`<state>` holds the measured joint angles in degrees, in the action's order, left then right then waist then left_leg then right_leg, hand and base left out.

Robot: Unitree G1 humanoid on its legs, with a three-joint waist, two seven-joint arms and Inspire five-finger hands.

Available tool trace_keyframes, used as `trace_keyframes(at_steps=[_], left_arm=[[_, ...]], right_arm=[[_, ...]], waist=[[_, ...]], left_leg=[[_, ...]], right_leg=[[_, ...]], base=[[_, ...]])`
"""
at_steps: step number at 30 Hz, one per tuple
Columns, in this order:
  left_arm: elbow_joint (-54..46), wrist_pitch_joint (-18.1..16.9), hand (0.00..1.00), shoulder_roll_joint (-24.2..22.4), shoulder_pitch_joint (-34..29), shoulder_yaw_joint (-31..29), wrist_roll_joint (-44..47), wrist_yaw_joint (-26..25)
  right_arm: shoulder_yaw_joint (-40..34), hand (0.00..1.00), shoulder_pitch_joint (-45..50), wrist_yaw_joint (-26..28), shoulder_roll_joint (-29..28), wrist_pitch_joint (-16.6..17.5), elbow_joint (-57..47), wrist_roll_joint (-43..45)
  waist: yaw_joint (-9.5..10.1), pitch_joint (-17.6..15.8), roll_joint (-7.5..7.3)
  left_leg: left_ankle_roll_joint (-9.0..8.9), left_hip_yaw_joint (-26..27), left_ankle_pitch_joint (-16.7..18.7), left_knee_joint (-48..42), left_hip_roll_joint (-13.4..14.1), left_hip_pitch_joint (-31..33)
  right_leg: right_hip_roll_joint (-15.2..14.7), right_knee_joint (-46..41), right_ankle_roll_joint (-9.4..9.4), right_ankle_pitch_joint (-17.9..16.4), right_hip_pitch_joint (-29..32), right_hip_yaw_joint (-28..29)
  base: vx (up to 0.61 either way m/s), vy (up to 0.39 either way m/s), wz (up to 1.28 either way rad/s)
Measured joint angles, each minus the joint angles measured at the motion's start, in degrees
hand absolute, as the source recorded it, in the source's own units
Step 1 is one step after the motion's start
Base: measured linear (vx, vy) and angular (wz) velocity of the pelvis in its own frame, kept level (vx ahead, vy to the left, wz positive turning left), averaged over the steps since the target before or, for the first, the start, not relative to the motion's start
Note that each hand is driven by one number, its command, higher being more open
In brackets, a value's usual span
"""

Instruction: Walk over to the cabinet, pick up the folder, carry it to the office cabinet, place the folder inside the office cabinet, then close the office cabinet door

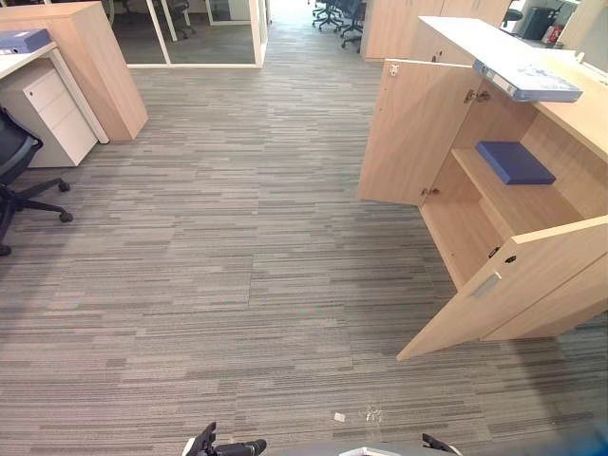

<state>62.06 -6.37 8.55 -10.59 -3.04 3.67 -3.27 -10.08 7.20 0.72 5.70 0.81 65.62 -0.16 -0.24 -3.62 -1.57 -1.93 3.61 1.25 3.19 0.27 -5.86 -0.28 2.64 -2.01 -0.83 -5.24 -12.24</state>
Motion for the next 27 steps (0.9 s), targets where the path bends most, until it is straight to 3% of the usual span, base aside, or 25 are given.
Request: trace_keyframes(at_steps=[12, 16, 22, 25, 27], left_arm=[[0.00, 0.02, 1.00, 0.26, 0.65, 0.64, -2.22, -1.44], [-0.04, 0.05, 1.00, 0.43, 0.80, 1.22, -2.50, -2.18], [-1.22, 0.01, 1.00, 0.55, 0.96, 3.43, -3.81, -4.31], [-2.06, -0.17, 1.00, 0.61, 1.82, 3.32, -4.26, -5.23], [-3.88, -1.15, 1.00, -0.48, 2.96, 2.67, -4.26, -5.99]], right_arm=[[0.18, 1.00, -1.42, -2.11, -0.46, 0.26, -0.08, 0.14], [4.67, 1.00, -4.20, -3.29, 0.30, -1.34, -0.29, 0.13], [4.71, 1.00, -6.91, -3.73, -3.68, 0.51, -1.26, 0.19], [3.00, 1.00, -8.31, -4.12, -3.99, 0.50, 0.31, 0.51], [0.70, 1.00, -8.85, -4.46, -2.82, 0.43, 0.71, 3.05]], waist=[[0.02, -1.07, -0.15], [0.15, -1.12, -0.21], [0.71, -1.13, 0.16], [1.09, -1.78, 0.20], [1.51, -4.14, 2.13]], left_leg=[[-0.63, 0.28, 0.43, 0.13, -0.02, -0.53], [-0.56, -0.91, 0.38, -0.49, -0.05, 0.34], [-0.39, -1.44, 0.27, -0.72, 0.19, 0.97], [-0.51, -2.56, 4.46, -10.60, -0.18, 6.91], [-2.33, -0.94, 8.90, -25.54, 0.73, 14.09]], right_leg=[[0.04, 0.54, -0.04, 0.06, -0.83, -0.10], [0.00, 0.67, -0.01, 0.05, -0.71, -1.39], [0.33, 0.95, 0.02, 0.06, -0.57, -2.02], [-0.31, 0.11, 0.65, -0.37, 0.32, -4.16], [-0.27, -1.31, 2.19, -1.72, 0.24, -6.47]], base=[[0.00, -0.001, 0.00], [-0.04, -0.019, 0.15], [-0.01, -0.013, 0.06], [-0.02, 0.011, 0.37], [-0.07, 0.057, 0.52]])
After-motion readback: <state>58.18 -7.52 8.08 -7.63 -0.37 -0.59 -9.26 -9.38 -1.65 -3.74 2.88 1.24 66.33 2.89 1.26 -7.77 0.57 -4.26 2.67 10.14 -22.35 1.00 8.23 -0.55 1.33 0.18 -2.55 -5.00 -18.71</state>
